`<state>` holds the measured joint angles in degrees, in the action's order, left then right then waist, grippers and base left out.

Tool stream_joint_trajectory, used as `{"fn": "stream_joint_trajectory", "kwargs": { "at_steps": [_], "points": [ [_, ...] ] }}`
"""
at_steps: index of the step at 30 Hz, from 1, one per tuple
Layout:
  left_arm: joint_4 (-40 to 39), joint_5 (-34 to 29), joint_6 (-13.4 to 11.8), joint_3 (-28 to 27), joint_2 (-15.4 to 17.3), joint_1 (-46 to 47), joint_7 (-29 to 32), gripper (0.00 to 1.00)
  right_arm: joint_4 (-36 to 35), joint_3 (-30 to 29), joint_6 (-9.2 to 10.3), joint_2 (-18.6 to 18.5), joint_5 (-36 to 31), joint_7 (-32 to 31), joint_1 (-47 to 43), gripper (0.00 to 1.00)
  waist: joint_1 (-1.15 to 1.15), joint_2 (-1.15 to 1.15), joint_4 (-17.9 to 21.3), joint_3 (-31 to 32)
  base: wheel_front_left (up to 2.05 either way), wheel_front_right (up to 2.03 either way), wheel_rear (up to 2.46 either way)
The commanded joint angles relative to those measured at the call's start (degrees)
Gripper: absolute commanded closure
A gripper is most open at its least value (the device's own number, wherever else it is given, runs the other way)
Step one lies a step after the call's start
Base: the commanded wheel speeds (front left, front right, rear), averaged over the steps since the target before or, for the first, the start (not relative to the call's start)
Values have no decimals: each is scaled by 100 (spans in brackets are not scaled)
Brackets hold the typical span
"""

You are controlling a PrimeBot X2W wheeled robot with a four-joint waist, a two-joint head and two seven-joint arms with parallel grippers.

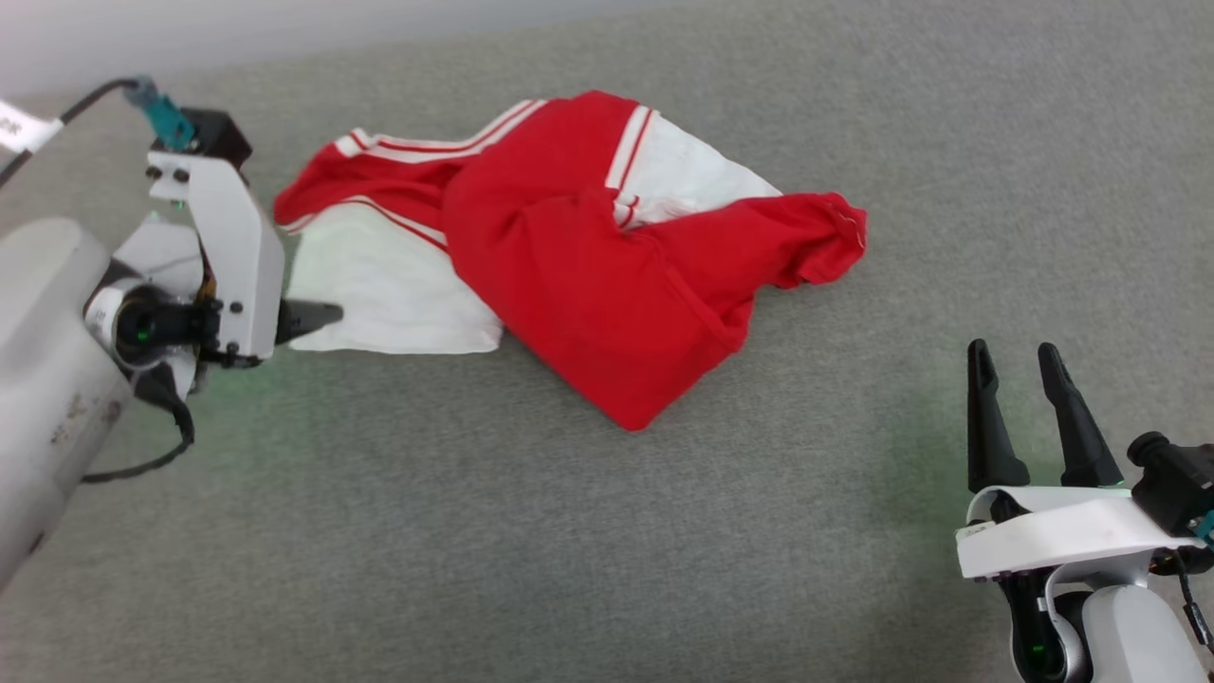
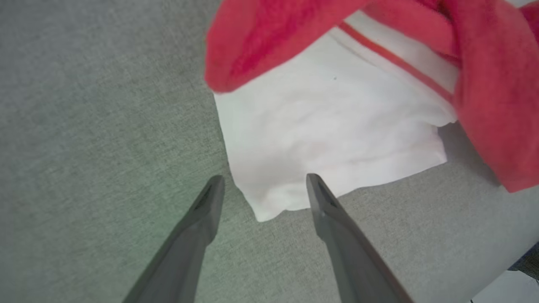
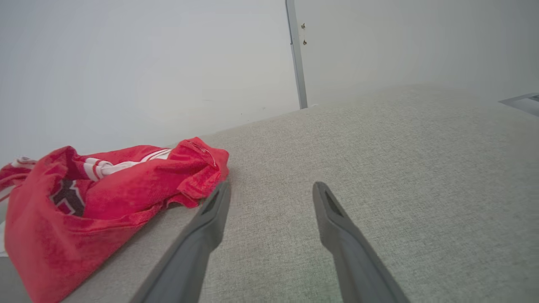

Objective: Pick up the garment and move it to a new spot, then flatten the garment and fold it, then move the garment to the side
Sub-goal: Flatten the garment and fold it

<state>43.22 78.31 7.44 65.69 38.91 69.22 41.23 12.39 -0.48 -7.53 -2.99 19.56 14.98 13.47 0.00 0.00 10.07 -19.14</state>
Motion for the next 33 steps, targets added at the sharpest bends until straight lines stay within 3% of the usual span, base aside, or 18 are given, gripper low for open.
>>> {"fn": "stream_joint_trajectory", "kwargs": {
  "at_steps": [1, 7, 8, 9, 10, 14, 24, 30, 32, 33],
  "points": [
    [31, 35, -34, -17, -2, -58, 31, 0, -24, -10, 8, 11, 23, 27, -2, 0, 0, 0, 128, -123, 0, 0, 0],
    [161, 316, -22, -62, -64, -259, 258, 1, -52, -24, 8, 11, 60, 27, 16, 0, 0, 0, 229, -198, 0, 0, 0],
    [164, 363, -18, -109, -84, -270, 217, 25, -52, -30, 8, 11, 62, 27, 16, 0, 0, 0, 229, -199, 0, 0, 0],
    [162, 411, -15, -147, -110, -276, 193, 57, -51, -42, 8, 11, 60, 27, 13, 0, 0, 0, 226, -195, 0, 0, 0],
    [151, 480, -12, -173, -132, -281, 227, 100, -52, -56, 8, 11, 53, 27, 8, 0, 0, 0, 216, -193, 0, 0, 0],
    [90, 371, 0, -115, -51, -182, 282, 100, -53, -95, 8, 12, 4, 27, -6, 0, 0, 0, 104, -140, 0, 0, 0],
    [49, 32, -7, 3, 836, 110, 467, 100, -16, -106, 8, 11, -78, 27, -34, 0, 0, 0, -113, -2, 0, 0, 0],
    [196, -11, -24, 10, 730, -149, 91, 100, 17, -53, 8, 11, -165, 27, -18, 0, 0, 0, -179, 100, 0, 0, 0],
    [252, -153, -32, 53, 655, -193, -155, 51, 31, -45, 8, 11, -247, 27, -15, 0, 0, 0, -201, 167, 0, 0, 0],
    [273, -205, -32, 57, 614, -219, -303, 0, 45, -55, 8, 10, -295, 27, -6, 0, 0, 0, -216, 200, 0, 0, 0]
  ]
}}
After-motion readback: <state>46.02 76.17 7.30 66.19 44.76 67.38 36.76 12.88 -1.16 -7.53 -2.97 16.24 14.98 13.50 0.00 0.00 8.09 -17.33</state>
